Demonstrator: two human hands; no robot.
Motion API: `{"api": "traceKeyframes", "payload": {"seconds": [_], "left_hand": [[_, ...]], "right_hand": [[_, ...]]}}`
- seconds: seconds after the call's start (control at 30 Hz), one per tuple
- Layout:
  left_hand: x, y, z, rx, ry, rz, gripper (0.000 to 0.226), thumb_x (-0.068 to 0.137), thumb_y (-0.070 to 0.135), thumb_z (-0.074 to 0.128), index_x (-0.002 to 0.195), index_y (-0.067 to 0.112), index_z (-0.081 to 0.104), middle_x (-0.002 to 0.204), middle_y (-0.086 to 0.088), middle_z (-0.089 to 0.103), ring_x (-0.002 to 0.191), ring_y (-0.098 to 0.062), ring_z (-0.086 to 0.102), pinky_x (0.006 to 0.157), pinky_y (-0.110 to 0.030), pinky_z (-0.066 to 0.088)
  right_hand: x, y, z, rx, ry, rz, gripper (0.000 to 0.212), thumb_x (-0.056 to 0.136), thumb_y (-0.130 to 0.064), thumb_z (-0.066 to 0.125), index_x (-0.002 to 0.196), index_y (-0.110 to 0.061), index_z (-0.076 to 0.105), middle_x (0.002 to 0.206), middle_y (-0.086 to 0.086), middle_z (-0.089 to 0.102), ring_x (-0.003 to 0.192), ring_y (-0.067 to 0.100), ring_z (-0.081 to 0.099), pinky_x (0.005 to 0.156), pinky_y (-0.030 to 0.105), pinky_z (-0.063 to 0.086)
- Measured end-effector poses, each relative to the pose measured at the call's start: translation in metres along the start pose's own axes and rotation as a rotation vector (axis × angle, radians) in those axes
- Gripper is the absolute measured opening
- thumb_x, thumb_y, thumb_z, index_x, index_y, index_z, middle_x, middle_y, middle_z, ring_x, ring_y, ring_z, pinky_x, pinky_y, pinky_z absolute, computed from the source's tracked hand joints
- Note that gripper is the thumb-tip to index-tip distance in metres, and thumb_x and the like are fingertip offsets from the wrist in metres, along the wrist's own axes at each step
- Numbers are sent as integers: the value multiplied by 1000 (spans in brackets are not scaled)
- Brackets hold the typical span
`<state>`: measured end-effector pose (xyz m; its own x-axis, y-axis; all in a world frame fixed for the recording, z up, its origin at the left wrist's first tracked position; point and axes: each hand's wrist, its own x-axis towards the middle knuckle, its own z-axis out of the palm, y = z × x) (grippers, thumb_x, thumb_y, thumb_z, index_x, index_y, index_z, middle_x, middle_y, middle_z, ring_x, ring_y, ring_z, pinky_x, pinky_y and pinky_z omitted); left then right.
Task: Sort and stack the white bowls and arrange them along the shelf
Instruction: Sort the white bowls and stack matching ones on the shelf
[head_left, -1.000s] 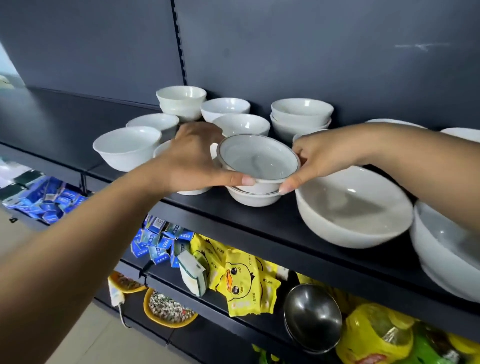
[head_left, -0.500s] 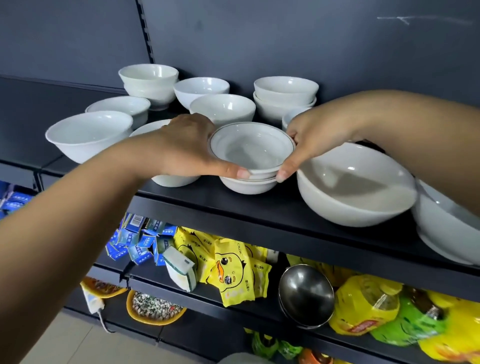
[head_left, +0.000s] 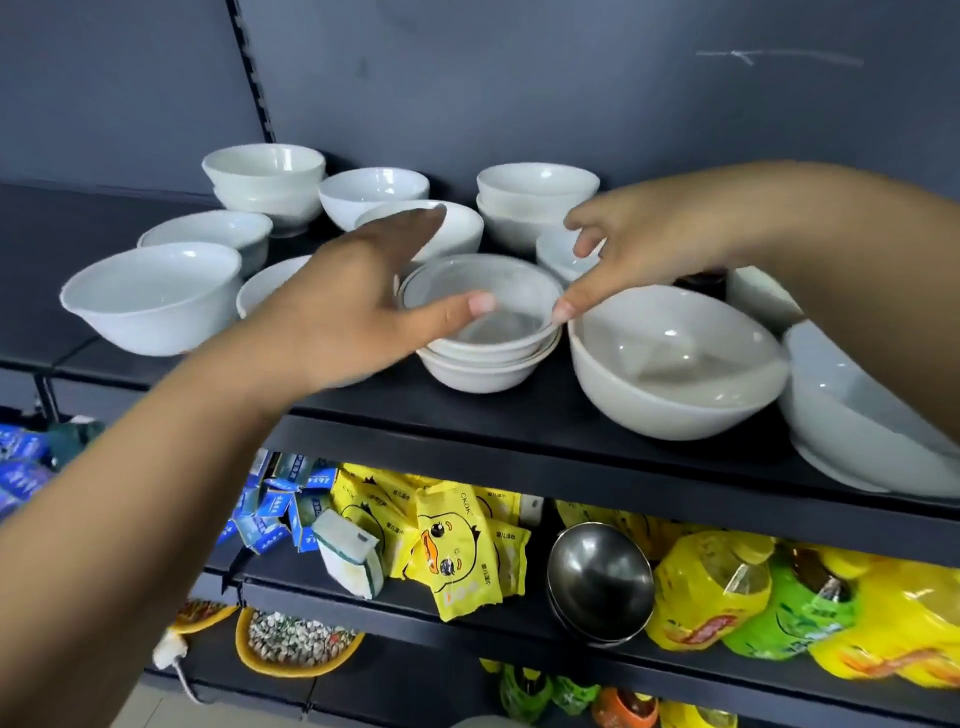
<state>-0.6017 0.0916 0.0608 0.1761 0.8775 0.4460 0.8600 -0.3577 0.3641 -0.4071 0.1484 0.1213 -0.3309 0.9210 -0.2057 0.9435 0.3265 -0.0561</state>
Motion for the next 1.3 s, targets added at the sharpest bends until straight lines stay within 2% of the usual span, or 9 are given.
{"api": "traceKeyframes", "payload": {"seconds": [0.07, 0.2, 0.33, 0.53, 0.63, 0.8, 0.93, 1.1, 1.3], "left_hand": [[-6, 11, 0, -180, 102, 172, 73, 76, 60, 54, 130, 11, 52, 130, 10, 49, 114, 15, 33, 91, 6, 19], [-28, 32, 22, -353, -97, 390, 46, 80, 52, 52, 116, 23, 59, 122, 22, 52, 104, 26, 44, 90, 2, 31], [-35, 44, 53, -361, -113, 340, 56, 77, 54, 47, 122, 23, 59, 105, 12, 60, 103, 7, 47, 85, 4, 28], [-30, 58, 80, -301, 149, 296, 55, 75, 47, 52, 115, 11, 63, 119, -14, 53, 111, -16, 40, 97, -22, 31], [-25, 67, 91, -331, 102, 230, 53, 74, 42, 68, 116, 9, 63, 132, -17, 47, 122, -22, 34, 100, -24, 24], [-24, 78, 102, -405, 115, 125, 74, 76, 27, 74, 137, 5, 39, 149, -16, 23, 140, -27, 20, 109, -23, 17], [-23, 87, 107, -437, 121, 54, 85, 74, 30, 75, 140, 2, 29, 150, -18, 21, 140, -30, 19, 114, -32, 19], [-27, 95, 113, -471, 202, 6, 42, 74, 22, 76, 104, -2, 60, 140, -18, 36, 137, -28, 26, 105, -15, 17], [-38, 102, 96, -601, 264, -57, 25, 71, 23, 78, 81, 16, 56, 127, -4, 51, 113, -9, 44, 91, -10, 33]], "right_hand": [[-23, 8, -10, 23, 123, -6, 80, 67, -61, 61, 132, -20, 41, 138, -4, 45, 123, 21, 45, 103, 40, 37], [-76, 34, 4, 88, 384, 82, 72, 64, -61, 53, 117, -13, 55, 123, 5, 57, 110, 27, 50, 89, 31, 34], [-118, 50, 52, 130, 611, 177, 81, 62, -70, 61, 118, -11, 60, 127, 8, 59, 116, 26, 53, 91, 21, 28], [-154, 69, 117, 383, 914, 457, 72, 71, -32, 75, 132, -7, 46, 143, 10, 39, 136, 22, 31, 104, 18, 20], [-157, 69, 136, 638, 940, 506, 77, 73, -27, 74, 137, -10, 36, 140, 3, 39, 127, 14, 36, 99, 12, 25], [-141, 78, 151, 1012, 1039, 488, 74, 64, -41, 77, 123, -13, 42, 127, 4, 53, 117, 19, 52, 99, 38, 44], [-127, 87, 156, 1204, 1008, 506, 71, 70, -29, 77, 129, -8, 43, 127, 4, 55, 119, 17, 51, 103, 32, 40], [-124, 98, 156, 1226, 978, 500, 74, 67, -35, 79, 128, -9, 47, 125, 2, 58, 116, 16, 53, 101, 30, 41], [-131, 92, 149, 1205, 946, 521, 75, 72, -36, 75, 132, -7, 39, 133, 3, 50, 123, 18, 47, 101, 26, 38]]}}
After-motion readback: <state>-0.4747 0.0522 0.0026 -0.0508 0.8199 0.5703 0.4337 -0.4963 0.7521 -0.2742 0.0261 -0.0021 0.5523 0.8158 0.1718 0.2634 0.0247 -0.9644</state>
